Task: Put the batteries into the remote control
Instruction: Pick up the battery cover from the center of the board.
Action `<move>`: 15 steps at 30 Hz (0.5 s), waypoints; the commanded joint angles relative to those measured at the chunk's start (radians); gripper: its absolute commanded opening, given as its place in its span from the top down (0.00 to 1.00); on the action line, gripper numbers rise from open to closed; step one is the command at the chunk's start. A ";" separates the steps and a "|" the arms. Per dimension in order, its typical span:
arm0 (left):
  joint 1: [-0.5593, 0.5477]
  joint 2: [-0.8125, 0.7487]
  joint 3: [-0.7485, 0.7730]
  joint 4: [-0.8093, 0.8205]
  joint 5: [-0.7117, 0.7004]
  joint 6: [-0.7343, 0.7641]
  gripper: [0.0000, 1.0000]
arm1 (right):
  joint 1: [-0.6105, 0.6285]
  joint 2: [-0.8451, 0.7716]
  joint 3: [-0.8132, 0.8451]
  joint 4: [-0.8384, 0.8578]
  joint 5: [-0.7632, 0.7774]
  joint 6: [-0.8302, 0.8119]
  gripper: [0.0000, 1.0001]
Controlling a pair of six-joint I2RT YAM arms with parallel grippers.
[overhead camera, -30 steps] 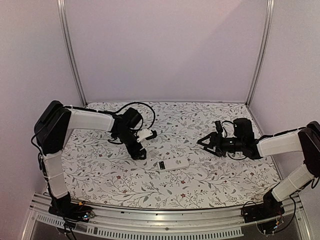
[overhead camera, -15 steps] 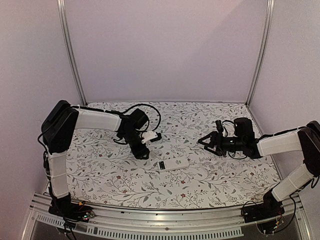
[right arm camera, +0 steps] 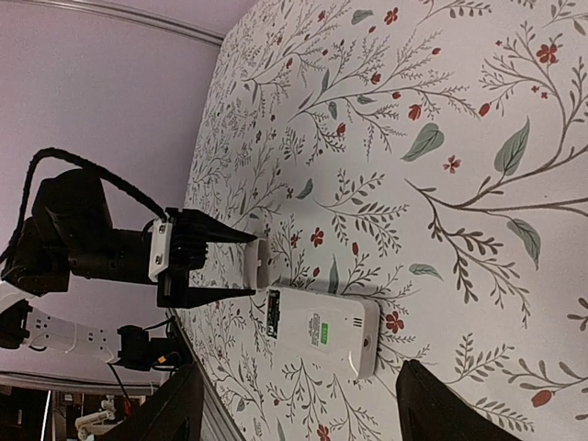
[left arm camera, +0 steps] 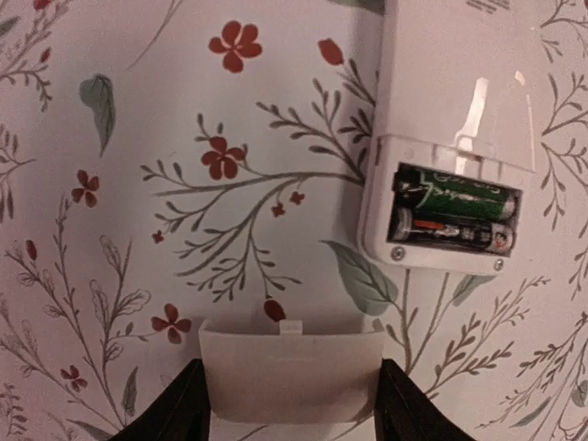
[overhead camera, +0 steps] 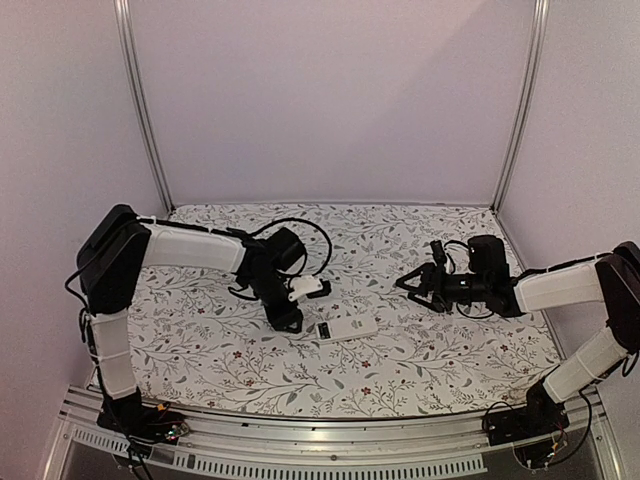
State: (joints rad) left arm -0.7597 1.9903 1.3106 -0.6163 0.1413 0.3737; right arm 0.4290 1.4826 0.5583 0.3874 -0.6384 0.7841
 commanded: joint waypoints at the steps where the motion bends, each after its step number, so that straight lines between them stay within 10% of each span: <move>1: -0.065 -0.071 -0.044 -0.001 0.044 -0.008 0.44 | -0.006 -0.003 0.012 -0.006 -0.010 -0.017 0.27; 15: -0.141 -0.044 0.031 0.030 0.072 0.030 0.45 | -0.006 -0.005 0.009 -0.007 -0.023 -0.013 0.25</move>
State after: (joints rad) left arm -0.8806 1.9190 1.2869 -0.6041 0.1932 0.3817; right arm 0.4290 1.4826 0.5583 0.3874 -0.6491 0.7845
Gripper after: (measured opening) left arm 0.556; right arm 0.750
